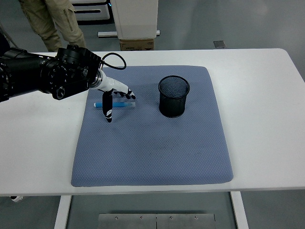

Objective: Left hand places marker in pen holder

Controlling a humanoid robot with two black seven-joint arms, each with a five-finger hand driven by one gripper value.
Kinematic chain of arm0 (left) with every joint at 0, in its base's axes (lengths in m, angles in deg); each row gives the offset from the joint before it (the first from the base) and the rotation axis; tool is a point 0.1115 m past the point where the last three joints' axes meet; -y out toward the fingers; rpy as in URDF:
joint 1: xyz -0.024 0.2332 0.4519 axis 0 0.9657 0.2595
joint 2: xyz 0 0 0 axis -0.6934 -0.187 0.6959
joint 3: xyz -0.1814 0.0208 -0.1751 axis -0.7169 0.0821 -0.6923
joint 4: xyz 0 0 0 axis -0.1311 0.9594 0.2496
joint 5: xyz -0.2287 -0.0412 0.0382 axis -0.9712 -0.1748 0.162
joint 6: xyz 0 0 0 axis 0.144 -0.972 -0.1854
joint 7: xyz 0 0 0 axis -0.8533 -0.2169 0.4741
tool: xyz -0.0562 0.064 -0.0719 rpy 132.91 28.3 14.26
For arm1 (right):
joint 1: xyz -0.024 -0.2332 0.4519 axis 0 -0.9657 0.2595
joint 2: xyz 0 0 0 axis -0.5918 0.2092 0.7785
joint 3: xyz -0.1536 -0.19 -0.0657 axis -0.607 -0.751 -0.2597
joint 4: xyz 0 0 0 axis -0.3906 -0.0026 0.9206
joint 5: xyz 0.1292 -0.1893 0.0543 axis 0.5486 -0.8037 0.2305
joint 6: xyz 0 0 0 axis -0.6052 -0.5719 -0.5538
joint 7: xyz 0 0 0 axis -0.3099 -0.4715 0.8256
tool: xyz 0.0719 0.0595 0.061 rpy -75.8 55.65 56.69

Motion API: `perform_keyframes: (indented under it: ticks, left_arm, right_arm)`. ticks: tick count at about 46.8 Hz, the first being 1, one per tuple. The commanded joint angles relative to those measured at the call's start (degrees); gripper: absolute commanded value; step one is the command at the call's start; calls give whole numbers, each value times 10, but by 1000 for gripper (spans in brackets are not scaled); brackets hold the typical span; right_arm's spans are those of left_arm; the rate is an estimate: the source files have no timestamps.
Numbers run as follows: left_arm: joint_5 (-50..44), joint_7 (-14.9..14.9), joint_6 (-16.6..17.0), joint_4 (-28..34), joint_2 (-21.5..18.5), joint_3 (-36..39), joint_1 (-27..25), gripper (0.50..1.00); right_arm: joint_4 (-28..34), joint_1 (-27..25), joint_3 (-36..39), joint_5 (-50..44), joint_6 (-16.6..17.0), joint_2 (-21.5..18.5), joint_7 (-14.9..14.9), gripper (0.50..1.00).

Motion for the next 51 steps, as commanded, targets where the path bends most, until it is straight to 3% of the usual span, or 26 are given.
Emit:
perform_keyframes:
  ticks: [1, 10, 32, 43, 51]
  left_arm:
    - [13, -1, 0, 0, 1, 0, 0, 874]
    - [18, -2, 0, -2, 7, 0, 0, 780]
    - [38, -18, 11, -23, 11, 0, 4, 774]
    - [41, -21, 18, -23, 19, -1, 4, 707]
    - [41, -21, 18, -23, 25, -3, 6, 692]
  right_arm:
    - [0, 0, 0, 0, 0, 0, 0, 1000]
    - [0, 0, 0, 0, 0, 0, 0, 1000]
    - [0, 0, 0, 0, 0, 0, 0, 1000]
    - [0, 0, 0, 0, 0, 0, 0, 1000]
    - [1, 0, 0, 0, 0, 0, 0, 1000]
